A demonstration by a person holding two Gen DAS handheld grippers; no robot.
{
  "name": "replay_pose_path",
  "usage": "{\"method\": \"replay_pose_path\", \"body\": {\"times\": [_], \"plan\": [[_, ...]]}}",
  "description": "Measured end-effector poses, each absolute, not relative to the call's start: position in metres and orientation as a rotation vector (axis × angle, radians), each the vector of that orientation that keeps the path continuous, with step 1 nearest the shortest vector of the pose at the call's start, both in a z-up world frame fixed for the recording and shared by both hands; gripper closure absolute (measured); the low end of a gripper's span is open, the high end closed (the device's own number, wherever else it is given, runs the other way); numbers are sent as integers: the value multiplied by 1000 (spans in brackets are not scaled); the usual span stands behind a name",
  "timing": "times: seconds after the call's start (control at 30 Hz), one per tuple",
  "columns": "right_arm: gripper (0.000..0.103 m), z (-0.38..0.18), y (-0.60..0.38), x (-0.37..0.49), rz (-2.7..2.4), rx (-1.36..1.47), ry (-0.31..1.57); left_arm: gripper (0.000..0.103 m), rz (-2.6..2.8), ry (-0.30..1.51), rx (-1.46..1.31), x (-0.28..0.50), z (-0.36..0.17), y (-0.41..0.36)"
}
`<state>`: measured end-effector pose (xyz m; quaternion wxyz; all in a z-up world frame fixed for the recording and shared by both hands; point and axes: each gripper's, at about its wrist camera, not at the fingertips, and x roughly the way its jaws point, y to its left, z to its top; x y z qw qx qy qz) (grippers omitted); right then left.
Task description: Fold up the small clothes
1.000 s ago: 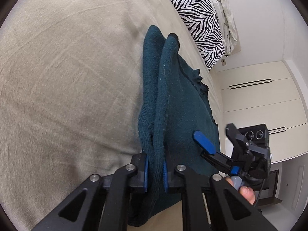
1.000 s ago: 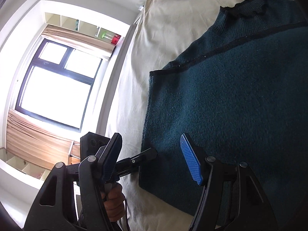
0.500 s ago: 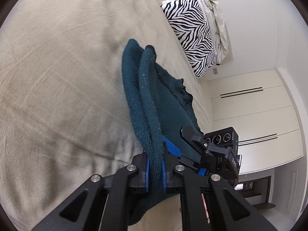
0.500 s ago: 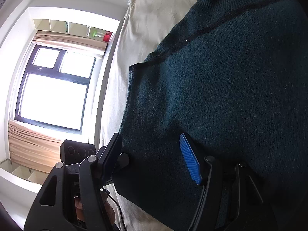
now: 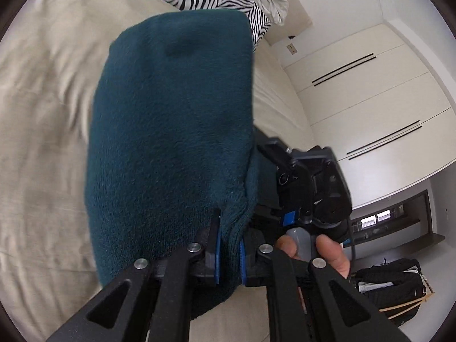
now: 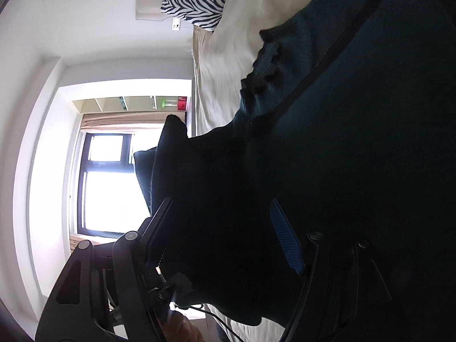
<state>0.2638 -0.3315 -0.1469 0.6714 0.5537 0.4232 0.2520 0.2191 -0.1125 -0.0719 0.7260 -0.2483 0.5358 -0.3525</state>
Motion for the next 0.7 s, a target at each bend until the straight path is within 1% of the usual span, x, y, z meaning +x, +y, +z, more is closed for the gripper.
{"method": "replay_pose_path", "body": {"times": [0.13, 0.2, 0.27, 0.3, 0.33, 0.37, 0.4, 0.53, 0.63, 0.7], "plan": [[37, -152, -364, 259, 576, 1303, 927, 90, -749, 1235, -505, 211, -110, -149], [36, -151, -368, 259, 558, 1267, 964, 82, -760, 1192, -496, 205, -108, -148], [37, -149, -367, 260, 573, 1237, 970, 57, -804, 1174, -529, 199, -100, -139], [37, -147, -366, 261, 578, 1221, 977, 52, -810, 1169, -538, 196, -94, -133], [37, -148, -359, 266, 577, 1206, 985, 41, -817, 1153, -536, 190, -87, -125], [37, -151, -353, 268, 573, 1190, 994, 34, -836, 1126, -531, 183, -78, -118], [37, -151, -354, 264, 566, 1178, 1000, 33, -855, 1098, -522, 176, -70, -111], [37, -153, -357, 253, 561, 1154, 1019, 33, -858, 1032, -521, 157, -56, -73], [38, -152, -357, 251, 544, 1135, 1027, 33, -809, 1040, -503, 156, -61, -60], [40, -152, -352, 253, 518, 1094, 1040, 37, -777, 1063, -522, 171, -67, -63]]}}
